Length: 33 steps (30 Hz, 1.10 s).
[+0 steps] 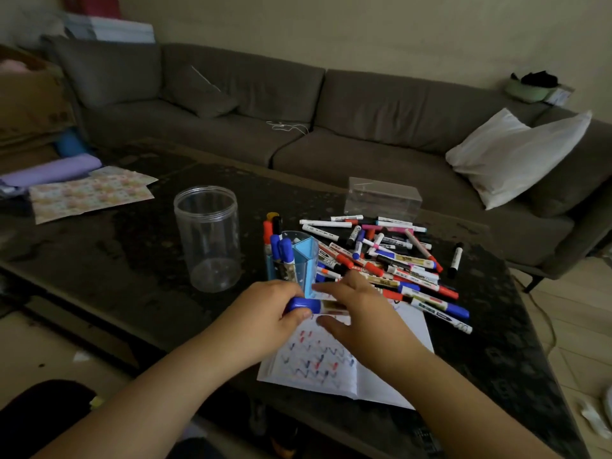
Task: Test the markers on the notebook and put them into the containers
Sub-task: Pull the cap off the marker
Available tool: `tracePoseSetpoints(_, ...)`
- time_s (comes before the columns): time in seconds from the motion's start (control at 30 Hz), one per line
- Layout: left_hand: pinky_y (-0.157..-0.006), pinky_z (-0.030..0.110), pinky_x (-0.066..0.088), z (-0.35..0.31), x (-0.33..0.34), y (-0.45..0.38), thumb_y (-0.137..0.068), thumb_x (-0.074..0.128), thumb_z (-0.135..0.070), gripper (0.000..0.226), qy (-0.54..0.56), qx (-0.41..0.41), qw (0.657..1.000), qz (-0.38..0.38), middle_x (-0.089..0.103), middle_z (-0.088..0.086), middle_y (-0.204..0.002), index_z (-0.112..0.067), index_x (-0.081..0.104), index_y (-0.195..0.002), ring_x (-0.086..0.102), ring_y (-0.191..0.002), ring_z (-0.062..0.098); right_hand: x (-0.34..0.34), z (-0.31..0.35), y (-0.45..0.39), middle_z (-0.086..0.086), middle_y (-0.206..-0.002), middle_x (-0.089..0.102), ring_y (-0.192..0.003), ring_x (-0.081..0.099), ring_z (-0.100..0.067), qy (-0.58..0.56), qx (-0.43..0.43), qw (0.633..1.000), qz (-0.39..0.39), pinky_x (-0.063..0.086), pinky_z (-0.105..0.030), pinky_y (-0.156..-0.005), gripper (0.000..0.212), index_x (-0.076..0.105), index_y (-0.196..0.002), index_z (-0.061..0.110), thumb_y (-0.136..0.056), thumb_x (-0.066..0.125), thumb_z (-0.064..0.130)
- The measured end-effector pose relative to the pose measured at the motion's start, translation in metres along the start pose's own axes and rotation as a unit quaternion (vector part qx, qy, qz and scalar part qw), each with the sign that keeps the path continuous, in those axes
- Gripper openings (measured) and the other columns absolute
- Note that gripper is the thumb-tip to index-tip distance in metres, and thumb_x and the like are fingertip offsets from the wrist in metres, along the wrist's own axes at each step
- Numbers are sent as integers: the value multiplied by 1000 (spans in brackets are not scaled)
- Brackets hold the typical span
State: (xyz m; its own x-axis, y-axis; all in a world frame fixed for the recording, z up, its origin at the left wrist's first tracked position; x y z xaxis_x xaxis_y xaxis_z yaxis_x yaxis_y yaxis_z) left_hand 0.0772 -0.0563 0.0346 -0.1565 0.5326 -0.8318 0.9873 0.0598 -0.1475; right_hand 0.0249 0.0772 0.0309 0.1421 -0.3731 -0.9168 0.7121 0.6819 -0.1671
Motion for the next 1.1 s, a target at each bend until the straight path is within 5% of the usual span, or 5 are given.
tracePoseSetpoints(0.1, -72, 11, 40, 6, -5, -7, -91, 54, -33, 22, 21, -4, 1000, -22, 57, -13, -102, -27, 57, -112, 54, -90, 0, 7, 3, -22, 6, -109, 46, -94, 50, -8, 34, -19, 999, 24, 45, -21, -85, 29, 59, -119, 22, -92, 58, 29)
tracePoseSetpoints(0.23, -82, 10, 38, 31, -16, -18, -91, 56, -26, 35, 15, -22, 996, -89, 50, -15, -115, -27, 50, -126, 51, -105, 1, -20, -12, -40, 10, -85, 54, -72, 51, -1, -127, 83, 984, -98, 39, -11, -62, 11, 58, -102, 26, -91, 60, 28)
tracePoseSetpoints(0.47, -102, 20, 33, 49, -1, -34, -92, 55, -22, 47, -12, -44, 995, -89, 36, -9, -140, -23, 40, -137, 38, -127, 8, -22, -13, -77, 12, -84, 60, -79, 60, -3, -240, 122, 959, -91, 40, -12, -61, 2, 51, -97, 29, -96, 50, 31)
tracePoseSetpoints(0.93, -85, 6, 30, 57, 23, -31, -93, 53, -21, 42, 43, -41, 995, -83, 42, -10, -131, -23, 44, -133, 43, -115, 0, 13, -9, -124, 2, -82, 52, -70, 50, -8, -124, 133, 979, 90, 39, -21, -60, 33, 53, -122, 17, -98, 44, 38)
tracePoseSetpoints(1.1, -94, 14, 37, 52, 37, -31, -93, 53, -20, 40, 61, -46, 996, -51, 44, -10, -133, -26, 44, -132, 45, -119, 3, 17, -30, -98, 3, -101, 56, -84, 55, -6, -161, 124, 979, 19, 46, -18, -70, 46, 37, -142, 27, -98, 47, 35)
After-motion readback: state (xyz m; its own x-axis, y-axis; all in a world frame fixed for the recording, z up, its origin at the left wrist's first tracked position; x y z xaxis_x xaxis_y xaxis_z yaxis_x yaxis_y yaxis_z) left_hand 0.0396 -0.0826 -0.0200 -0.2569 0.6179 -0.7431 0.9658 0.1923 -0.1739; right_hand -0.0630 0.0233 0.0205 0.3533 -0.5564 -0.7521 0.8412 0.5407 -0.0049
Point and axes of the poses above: each hand's wrist, its own y-axis away from the middle knuckle, its own x-axis out of the palm, z = x × y, the point moved 4 cm from there along -y, towards the middle knuckle
